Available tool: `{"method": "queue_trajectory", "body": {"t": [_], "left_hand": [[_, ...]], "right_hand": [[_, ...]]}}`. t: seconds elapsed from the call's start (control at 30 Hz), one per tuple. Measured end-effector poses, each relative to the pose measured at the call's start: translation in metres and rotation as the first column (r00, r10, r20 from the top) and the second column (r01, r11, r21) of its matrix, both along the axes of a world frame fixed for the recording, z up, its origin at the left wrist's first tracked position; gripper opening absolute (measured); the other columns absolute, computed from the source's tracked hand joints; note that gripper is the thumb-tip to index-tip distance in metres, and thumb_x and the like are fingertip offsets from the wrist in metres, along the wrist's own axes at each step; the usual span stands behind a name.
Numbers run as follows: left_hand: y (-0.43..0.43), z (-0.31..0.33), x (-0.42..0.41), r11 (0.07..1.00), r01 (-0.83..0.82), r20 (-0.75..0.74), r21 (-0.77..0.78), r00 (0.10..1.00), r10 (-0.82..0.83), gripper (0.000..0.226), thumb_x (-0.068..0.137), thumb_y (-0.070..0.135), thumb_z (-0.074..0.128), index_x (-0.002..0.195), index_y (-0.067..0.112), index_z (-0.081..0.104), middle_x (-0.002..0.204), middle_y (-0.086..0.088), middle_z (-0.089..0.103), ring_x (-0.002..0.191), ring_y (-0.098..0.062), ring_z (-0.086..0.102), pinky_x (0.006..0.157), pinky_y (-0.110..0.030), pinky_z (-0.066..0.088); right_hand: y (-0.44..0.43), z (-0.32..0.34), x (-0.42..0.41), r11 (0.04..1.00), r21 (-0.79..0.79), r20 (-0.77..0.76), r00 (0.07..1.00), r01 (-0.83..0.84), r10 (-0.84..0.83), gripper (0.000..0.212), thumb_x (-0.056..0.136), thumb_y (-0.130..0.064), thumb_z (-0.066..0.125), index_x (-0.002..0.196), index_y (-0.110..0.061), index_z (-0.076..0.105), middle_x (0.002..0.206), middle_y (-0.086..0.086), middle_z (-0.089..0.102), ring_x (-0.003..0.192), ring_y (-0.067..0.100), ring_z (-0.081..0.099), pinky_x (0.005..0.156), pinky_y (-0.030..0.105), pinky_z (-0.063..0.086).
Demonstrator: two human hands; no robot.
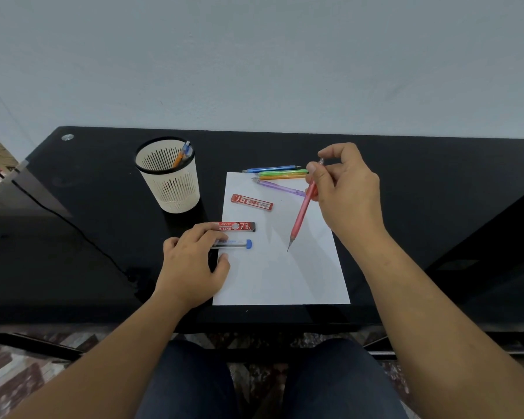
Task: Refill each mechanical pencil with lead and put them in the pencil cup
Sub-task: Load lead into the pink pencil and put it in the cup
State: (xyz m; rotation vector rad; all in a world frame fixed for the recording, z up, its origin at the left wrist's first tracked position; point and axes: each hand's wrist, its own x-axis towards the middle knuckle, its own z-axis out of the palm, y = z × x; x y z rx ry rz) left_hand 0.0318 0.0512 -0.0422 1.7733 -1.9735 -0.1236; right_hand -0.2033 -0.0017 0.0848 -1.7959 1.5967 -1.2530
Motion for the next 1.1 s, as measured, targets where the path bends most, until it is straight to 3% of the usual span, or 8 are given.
{"method": "queue_trajectory", "body": {"t": [0.2,0.5,0.63,1.1], "left_hand": [[0.0,0.001,-0.001,1.0,-0.003,0.0,-0.001,1.0,0.003,0.036,0.079,0.042,0.05,0.112,0.031,0.061,0.129,0.019,0.049,0.11,-0.002,0.051,0.094,-0.03,0.023],[0.0,0.003,-0.001,1.0,-0.002,0.023,-0.012,1.0,0.003,0.042,0.079,0.047,0.045,0.113,0.03,0.062,0.13,0.017,0.05,0.113,-0.005,0.051,0.095,-0.032,0.025],[0.004,0.006,-0.005,0.995,-0.008,0.099,-0.098,0.995,0.018,0.048,0.08,0.054,0.046,0.115,0.026,0.063,0.132,0.009,0.054,0.123,-0.013,0.048,0.097,-0.039,0.027],[-0.002,0.035,-0.032,0.884,0.337,0.289,-0.325,0.925,-0.247,0.036,0.081,0.056,0.063,0.1,0.026,0.068,0.107,0.008,0.067,0.11,-0.014,0.059,0.097,-0.044,0.029]], "right_hand": [[0.003,0.0,-0.001,1.0,-0.004,0.018,1.0,-0.016,0.016,0.02,0.092,-0.031,0.056,0.105,-0.029,0.041,0.079,-0.013,0.064,0.073,-0.017,0.06,0.052,0.006,0.047],[0.011,0.001,-0.005,1.0,0.0,0.036,0.999,-0.016,0.016,0.023,0.092,-0.031,0.056,0.108,-0.031,0.04,0.079,-0.015,0.062,0.073,-0.02,0.057,0.05,0.002,0.042],[0.015,0.0,-0.008,1.0,-0.001,0.063,0.998,-0.003,0.003,0.019,0.092,-0.03,0.057,0.105,-0.029,0.043,0.081,-0.016,0.061,0.073,-0.021,0.057,0.049,0.005,0.044],[0.023,-0.006,-0.002,1.0,0.002,0.076,0.997,-0.012,0.012,0.016,0.092,-0.03,0.055,0.103,-0.026,0.043,0.087,-0.012,0.064,0.076,-0.018,0.06,0.052,0.01,0.05]]}}
